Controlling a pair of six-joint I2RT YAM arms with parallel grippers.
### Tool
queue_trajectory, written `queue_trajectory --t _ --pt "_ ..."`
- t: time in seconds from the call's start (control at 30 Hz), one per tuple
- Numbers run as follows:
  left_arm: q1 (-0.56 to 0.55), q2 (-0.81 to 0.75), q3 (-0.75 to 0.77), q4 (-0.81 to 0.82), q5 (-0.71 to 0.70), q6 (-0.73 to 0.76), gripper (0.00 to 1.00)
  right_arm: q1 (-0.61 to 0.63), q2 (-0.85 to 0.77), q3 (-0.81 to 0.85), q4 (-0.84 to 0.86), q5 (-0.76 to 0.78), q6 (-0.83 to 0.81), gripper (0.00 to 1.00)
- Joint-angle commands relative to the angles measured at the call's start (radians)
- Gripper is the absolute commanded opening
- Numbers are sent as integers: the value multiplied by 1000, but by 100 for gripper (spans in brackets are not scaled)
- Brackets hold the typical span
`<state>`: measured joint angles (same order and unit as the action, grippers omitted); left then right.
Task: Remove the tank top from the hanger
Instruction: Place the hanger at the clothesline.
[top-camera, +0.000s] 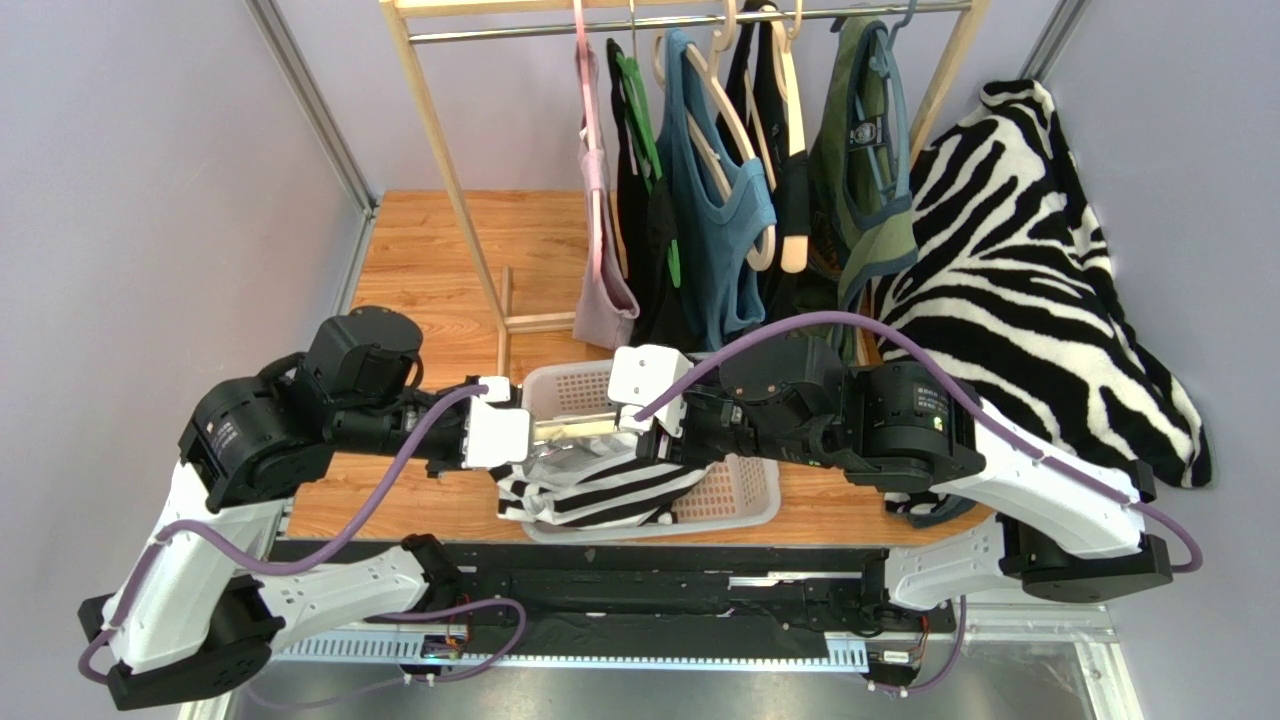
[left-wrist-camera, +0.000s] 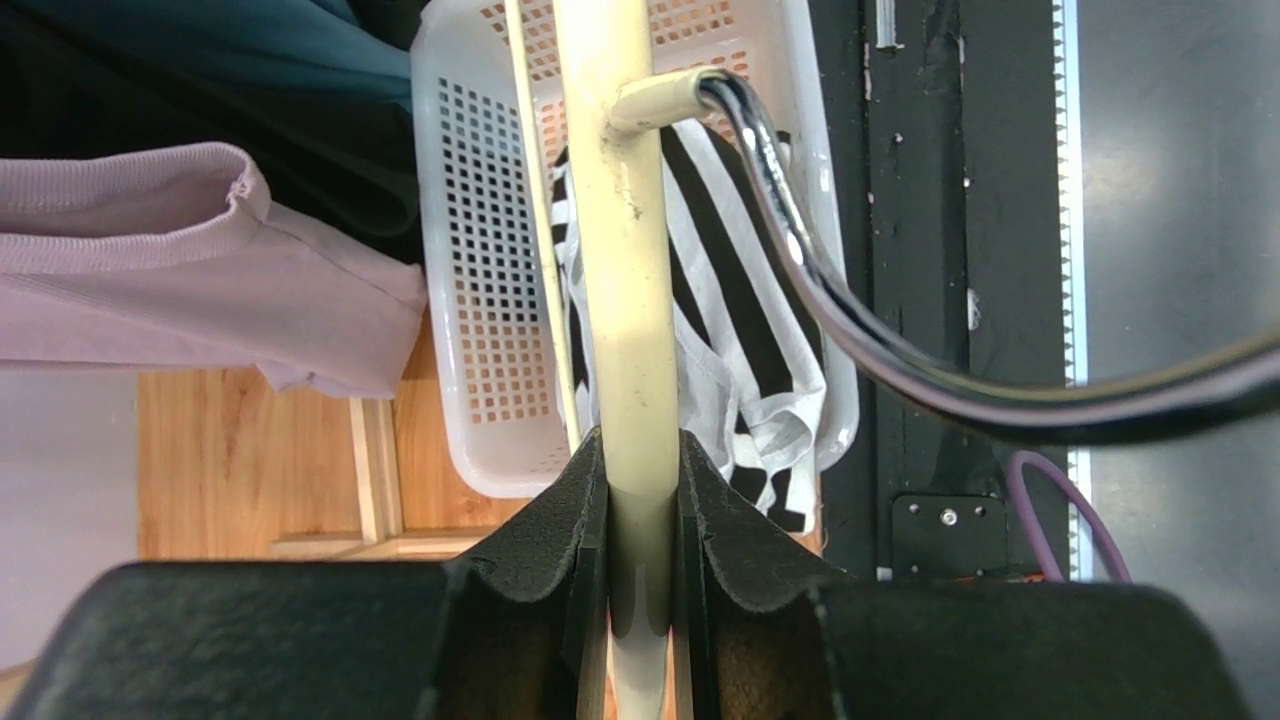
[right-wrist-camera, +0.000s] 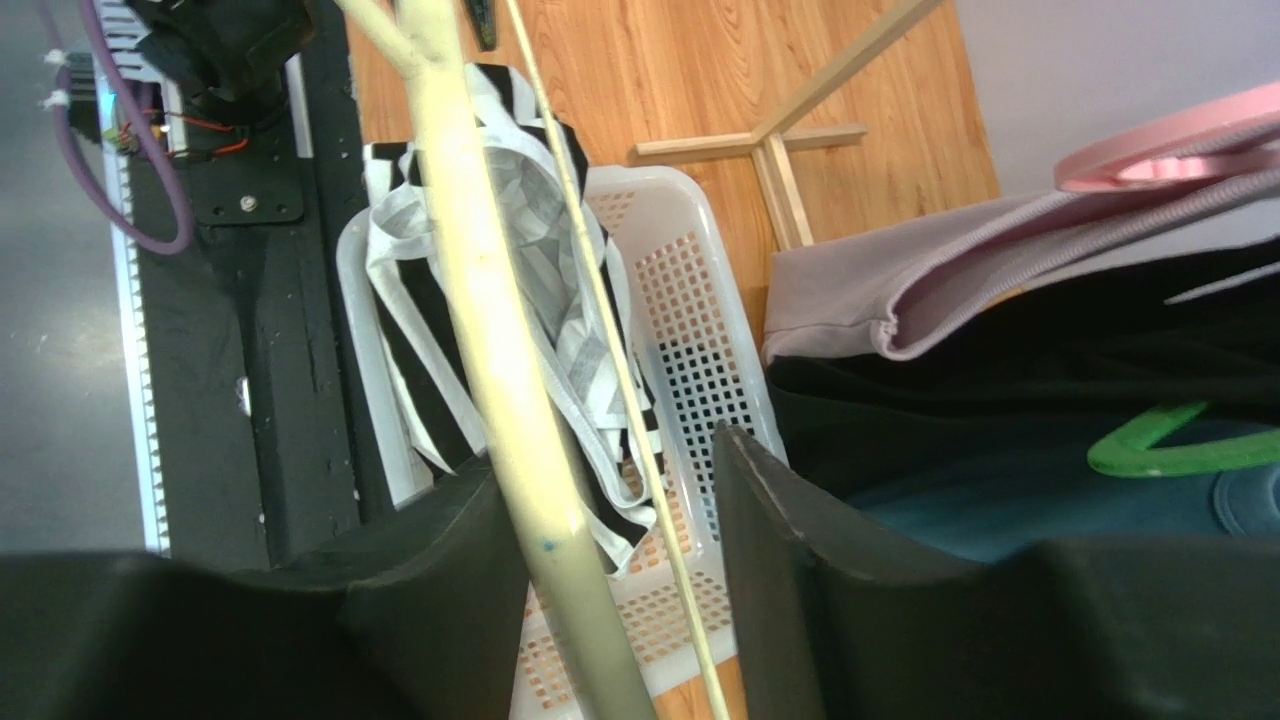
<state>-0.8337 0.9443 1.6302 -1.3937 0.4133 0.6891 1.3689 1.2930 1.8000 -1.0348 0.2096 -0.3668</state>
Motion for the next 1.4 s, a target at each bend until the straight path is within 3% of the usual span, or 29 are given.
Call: queue_trajectory --t 0.0,0.07,0.13,0.17,0.23,0.43,0.7,0.9,1.0,1.03,1.07,1.23,1.37 --pt "-8 -15 28 -289 29 26 2 -22 -24 10 74 -39 45 23" --pt "-8 -13 28 -288 28 32 7 -24 -29 7 76 -52 48 3" --pt "-8 -18 39 -286 41 39 18 -24 -37 2 79 -56 58 0" --pt "-8 -21 46 -286 56 50 29 -24 -41 -7 81 -70 60 0" --pt "-8 -30 75 -286 68 62 34 -22 -49 -16 84 -78 72 0" --pt "-7 -64 152 -226 70 27 38 -25 -101 -60 97 -78 97 0" --pt "-7 -101 149 -116 -82 -63 40 -25 -221 -93 104 -39 117 0" --pt "-7 -73 117 -70 -146 -69 41 -24 -230 -76 75 -65 123 0" --pt "-7 -62 172 -16 -212 -80 41 -24 -215 -67 42 -73 121 0" --pt "-7 -58 195 -11 -212 -83 81 -25 -213 -64 32 -73 121 0" --pt "-7 -49 216 -25 -203 -77 95 -25 -212 -65 28 -73 121 0" --pt "-7 -50 289 -44 -153 -56 96 -25 -221 -65 19 -72 121 0" --pt "-7 -64 212 -53 -154 -46 96 -25 -225 -54 18 -75 124 0"
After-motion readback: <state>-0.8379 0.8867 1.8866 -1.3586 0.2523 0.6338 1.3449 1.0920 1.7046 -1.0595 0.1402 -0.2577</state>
